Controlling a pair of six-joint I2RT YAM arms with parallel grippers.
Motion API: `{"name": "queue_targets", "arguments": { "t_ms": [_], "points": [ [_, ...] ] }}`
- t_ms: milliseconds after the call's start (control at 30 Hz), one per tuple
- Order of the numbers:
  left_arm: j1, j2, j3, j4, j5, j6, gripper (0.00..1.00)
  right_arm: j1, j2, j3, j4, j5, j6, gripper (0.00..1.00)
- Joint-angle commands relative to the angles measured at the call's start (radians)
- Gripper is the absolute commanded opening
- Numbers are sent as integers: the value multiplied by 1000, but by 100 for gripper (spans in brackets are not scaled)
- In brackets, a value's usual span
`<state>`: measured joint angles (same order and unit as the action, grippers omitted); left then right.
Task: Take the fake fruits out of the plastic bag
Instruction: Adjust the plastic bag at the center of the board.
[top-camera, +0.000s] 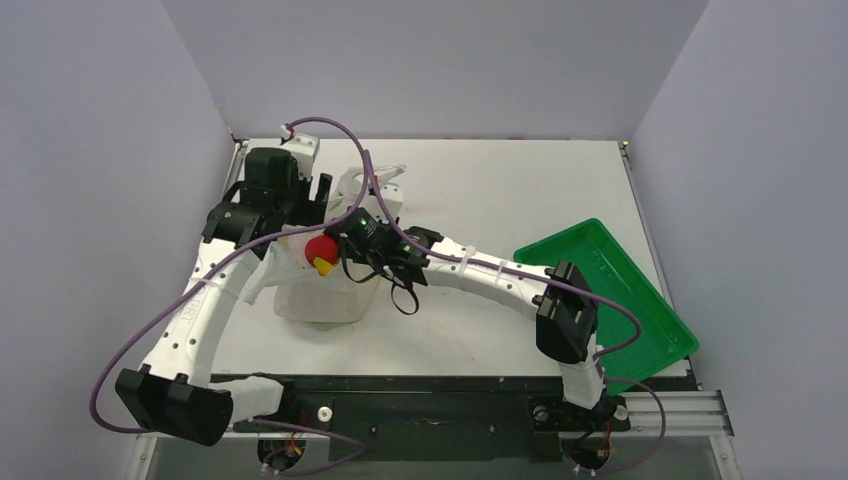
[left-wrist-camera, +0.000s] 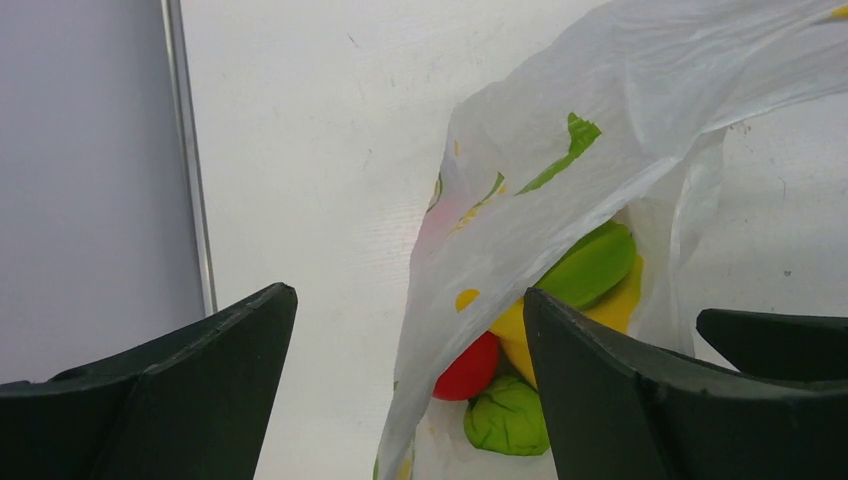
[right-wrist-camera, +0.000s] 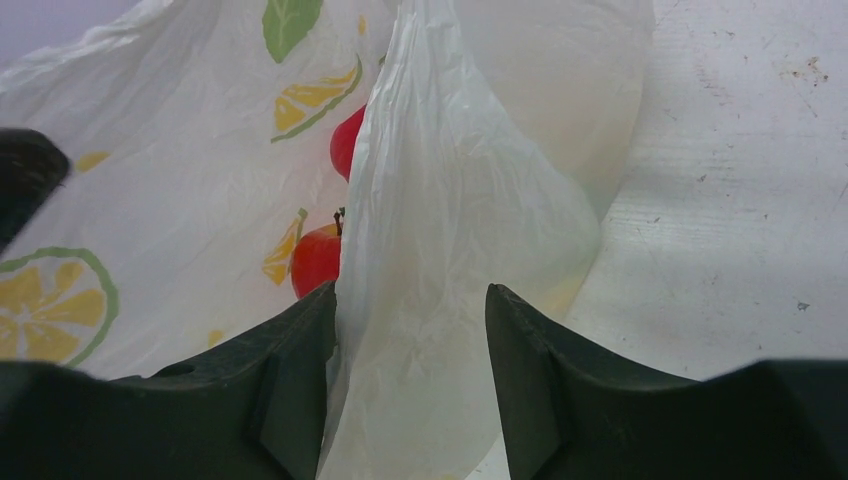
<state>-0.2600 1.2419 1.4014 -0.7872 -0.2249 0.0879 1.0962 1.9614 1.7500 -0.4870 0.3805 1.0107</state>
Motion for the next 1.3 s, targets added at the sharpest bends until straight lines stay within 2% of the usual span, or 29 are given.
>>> {"name": "queue_targets", "arguments": {
  "t_ms": [0,200,267,367,400,467,500,533,567,633,700,867,1033,1100,1200,1267],
  "points": [
    [5,-10,-79,105,81,22,82,-6,-11,35,17,29,5,50],
    [34,-76,-211,195,146,-14,78,-17,-1,34,20,36,1,47],
    [50,-91,-251,222,156,-22,72,-16,-3,25,21,41,0,45],
    [70,-119,-322,280,125,-40,55,-16,-6,12,29,51,-7,44],
    [85,-141,-335,292,122,-43,53,-17,-4,9,32,51,-10,43],
    [103,-183,-370,347,113,-62,43,-17,1,6,34,54,-19,35],
    [108,-199,-396,362,109,-75,33,-18,3,3,34,60,-23,25],
    [113,-231,-411,396,106,-79,29,-18,4,-4,34,63,-24,21],
    [115,-246,-439,414,93,-81,20,-18,2,-9,34,71,-25,10],
    [119,-291,-484,457,65,-114,8,-17,-9,-32,36,88,-27,0],
    [129,-312,-522,495,31,-132,0,-12,-33,-100,36,125,-26,0],
    [151,-329,-540,519,-41,-161,0,-8,-158,-340,111,199,-32,0],
    [177,-325,-536,514,-14,-166,0,-36,-267,-654,302,173,-137,0],
    [184,-326,-537,512,0,-166,0,-70,-304,-749,392,102,-183,0],
    [188,-319,-535,513,32,-166,0,-150,-348,-862,564,-89,-238,0],
    [189,-319,-538,516,56,-165,0,-177,-364,-901,606,-152,-263,3]
  ]
}}
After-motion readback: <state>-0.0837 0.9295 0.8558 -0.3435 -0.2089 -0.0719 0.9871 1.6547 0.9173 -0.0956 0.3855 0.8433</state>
